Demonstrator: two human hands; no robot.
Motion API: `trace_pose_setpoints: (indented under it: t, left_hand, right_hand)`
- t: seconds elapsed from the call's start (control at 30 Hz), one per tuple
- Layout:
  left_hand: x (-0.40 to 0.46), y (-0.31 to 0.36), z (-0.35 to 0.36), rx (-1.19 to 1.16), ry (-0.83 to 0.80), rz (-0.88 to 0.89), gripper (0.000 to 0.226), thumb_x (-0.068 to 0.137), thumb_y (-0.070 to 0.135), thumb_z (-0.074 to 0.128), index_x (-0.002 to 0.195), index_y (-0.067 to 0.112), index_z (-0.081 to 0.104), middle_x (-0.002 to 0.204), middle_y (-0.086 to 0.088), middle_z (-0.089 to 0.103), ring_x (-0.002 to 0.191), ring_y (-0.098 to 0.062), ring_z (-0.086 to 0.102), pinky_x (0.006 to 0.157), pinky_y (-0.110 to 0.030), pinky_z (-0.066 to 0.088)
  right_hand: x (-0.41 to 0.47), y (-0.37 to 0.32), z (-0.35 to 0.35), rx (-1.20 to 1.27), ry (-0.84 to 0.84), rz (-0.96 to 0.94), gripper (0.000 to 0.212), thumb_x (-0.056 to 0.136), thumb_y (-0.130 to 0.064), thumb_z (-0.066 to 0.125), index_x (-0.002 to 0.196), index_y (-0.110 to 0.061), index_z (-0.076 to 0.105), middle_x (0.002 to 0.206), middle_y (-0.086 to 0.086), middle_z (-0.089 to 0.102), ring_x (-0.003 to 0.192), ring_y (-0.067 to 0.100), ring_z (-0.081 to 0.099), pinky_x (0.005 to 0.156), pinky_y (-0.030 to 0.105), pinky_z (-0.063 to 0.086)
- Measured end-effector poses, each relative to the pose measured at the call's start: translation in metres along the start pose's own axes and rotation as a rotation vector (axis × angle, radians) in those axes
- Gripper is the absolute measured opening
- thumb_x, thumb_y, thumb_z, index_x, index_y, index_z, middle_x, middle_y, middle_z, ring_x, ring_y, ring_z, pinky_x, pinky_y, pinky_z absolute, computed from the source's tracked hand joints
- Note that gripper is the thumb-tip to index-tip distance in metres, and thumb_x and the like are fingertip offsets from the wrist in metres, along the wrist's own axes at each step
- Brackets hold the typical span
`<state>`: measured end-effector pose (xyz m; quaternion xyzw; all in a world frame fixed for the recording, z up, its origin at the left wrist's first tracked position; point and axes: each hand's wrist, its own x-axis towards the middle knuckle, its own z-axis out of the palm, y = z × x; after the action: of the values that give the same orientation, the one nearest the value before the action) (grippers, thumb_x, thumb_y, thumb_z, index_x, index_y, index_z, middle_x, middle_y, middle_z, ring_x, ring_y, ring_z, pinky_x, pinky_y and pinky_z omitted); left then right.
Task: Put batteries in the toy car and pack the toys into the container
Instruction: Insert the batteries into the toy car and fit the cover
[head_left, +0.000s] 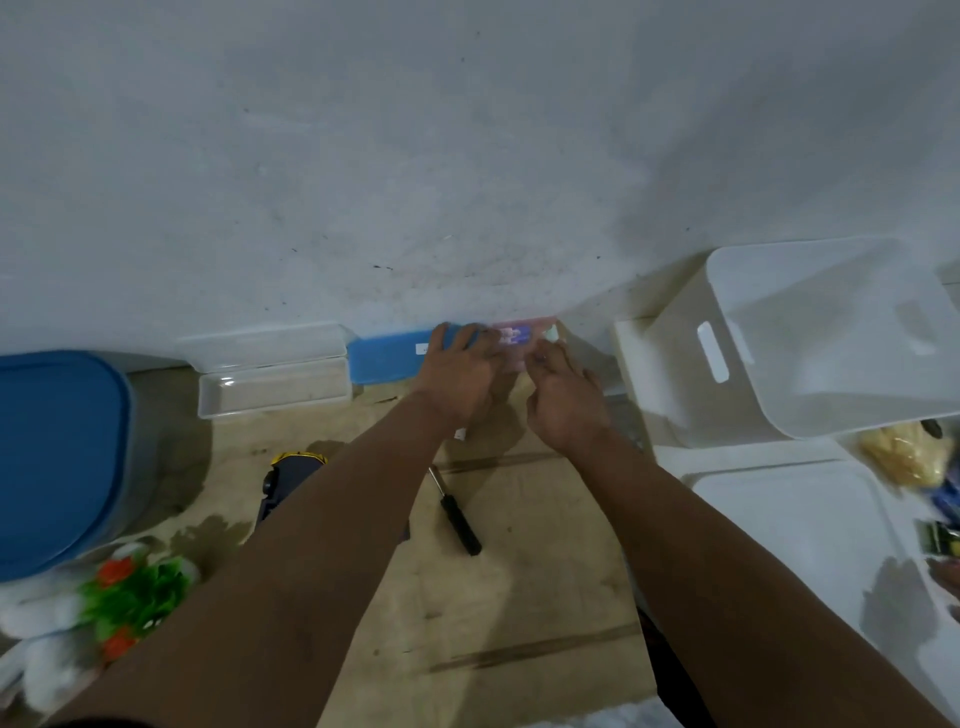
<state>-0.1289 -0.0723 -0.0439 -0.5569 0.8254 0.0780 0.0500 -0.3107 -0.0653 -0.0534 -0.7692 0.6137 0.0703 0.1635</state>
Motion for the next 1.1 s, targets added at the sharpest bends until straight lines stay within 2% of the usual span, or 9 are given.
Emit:
trace_pose_setpoints:
  t: [0.13, 0.23, 0.33, 0.5, 0.6, 0.67, 0.83, 0.93, 1.1]
  left_hand:
    - [-0.031, -0.029, -0.001, -0.015, 0.055, -0.086, 0.055, 0.086, 0.032, 0.074, 0.138, 0.020, 0.063, 0.153, -0.012, 0.051, 0.142, -0.037, 0.044, 0.117, -0.058, 0.029]
    - [-0.056, -0.056, 0.004, -0.023, 0.118, -0.116, 0.054, 0.074, 0.028, 0.083, 0.125, 0.016, 0.072, 0.134, -0.014, 0.064, 0.124, -0.040, 0.058, 0.105, -0.058, 0.043]
    - [-0.079, -0.068, -0.002, -0.061, 0.174, -0.174, 0.051, 0.073, 0.027, 0.082, 0.122, 0.016, 0.074, 0.127, -0.011, 0.068, 0.118, -0.037, 0.061, 0.101, -0.052, 0.045]
    - [-0.135, -0.079, -0.008, -0.195, 0.242, -0.339, 0.044, 0.080, 0.034, 0.066, 0.119, 0.016, 0.074, 0.124, -0.009, 0.068, 0.115, -0.037, 0.061, 0.095, -0.050, 0.044]
    - [-0.171, -0.083, -0.010, -0.245, 0.196, -0.457, 0.045, 0.085, 0.035, 0.063, 0.127, 0.018, 0.070, 0.130, -0.008, 0.064, 0.121, -0.038, 0.055, 0.097, -0.050, 0.043]
    - [-0.193, -0.087, -0.009, -0.265, 0.162, -0.526, 0.049, 0.087, 0.037, 0.068, 0.132, 0.019, 0.066, 0.133, -0.008, 0.062, 0.123, -0.038, 0.053, 0.097, -0.051, 0.044]
    - [-0.234, -0.088, 0.006, -0.370, -0.004, -0.710, 0.078, 0.082, 0.070, 0.064, 0.142, 0.023, 0.049, 0.137, -0.006, 0.055, 0.126, -0.036, 0.052, 0.099, -0.051, 0.050]
    - [-0.244, -0.088, 0.015, -0.432, -0.124, -0.775, 0.090, 0.073, 0.083, 0.065, 0.139, 0.025, 0.043, 0.131, -0.007, 0.056, 0.122, -0.037, 0.057, 0.091, -0.050, 0.054]
    - [-0.242, -0.085, 0.022, -0.555, -0.166, -0.774, 0.080, 0.069, 0.070, 0.072, 0.130, 0.024, 0.046, 0.116, -0.004, 0.066, 0.102, -0.032, 0.067, 0.081, -0.043, 0.055]
  right_hand:
    - [0.007, -0.008, -0.015, -0.047, -0.104, 0.026, 0.060, 0.093, -0.022, 0.055, 0.150, -0.018, 0.039, 0.163, 0.001, 0.020, 0.151, 0.021, 0.020, 0.106, 0.049, 0.046]
    - [0.011, -0.014, -0.018, -0.094, -0.157, 0.036, 0.063, 0.094, -0.025, 0.054, 0.153, -0.016, 0.034, 0.166, 0.001, 0.014, 0.153, 0.022, 0.016, 0.109, 0.051, 0.043]
    - [0.003, -0.022, -0.020, -0.085, -0.205, 0.067, 0.065, 0.096, -0.026, 0.051, 0.156, -0.018, 0.025, 0.168, 0.001, 0.008, 0.154, 0.025, 0.014, 0.112, 0.053, 0.039]
    - [-0.037, -0.057, -0.007, 0.037, 0.009, 0.010, 0.054, 0.093, -0.028, 0.056, 0.145, -0.025, 0.045, 0.152, 0.004, 0.041, 0.134, 0.028, 0.046, 0.103, 0.044, 0.046]
    - [-0.056, -0.085, 0.004, 0.126, 0.061, -0.044, 0.035, 0.089, -0.025, 0.059, 0.124, -0.028, 0.063, 0.123, -0.002, 0.060, 0.112, 0.024, 0.059, 0.089, 0.040, 0.050]
    - [-0.063, -0.106, 0.009, 0.169, 0.042, -0.062, 0.031, 0.088, -0.023, 0.058, 0.117, -0.029, 0.068, 0.112, -0.003, 0.065, 0.109, 0.023, 0.061, 0.087, 0.038, 0.050]
    - [-0.064, -0.151, 0.030, 0.213, -0.064, -0.100, 0.028, 0.098, -0.030, 0.057, 0.123, -0.023, 0.066, 0.125, 0.000, 0.063, 0.108, 0.023, 0.062, 0.084, 0.036, 0.051]
    - [-0.060, -0.167, 0.048, 0.119, -0.054, -0.125, 0.029, 0.096, -0.019, 0.055, 0.125, -0.022, 0.062, 0.139, 0.004, 0.054, 0.117, 0.027, 0.058, 0.089, 0.043, 0.051]
    - [-0.059, -0.177, 0.060, 0.035, -0.037, -0.118, 0.058, 0.082, 0.000, 0.061, 0.134, -0.024, 0.052, 0.133, 0.006, 0.055, 0.110, 0.033, 0.059, 0.075, 0.037, 0.049]
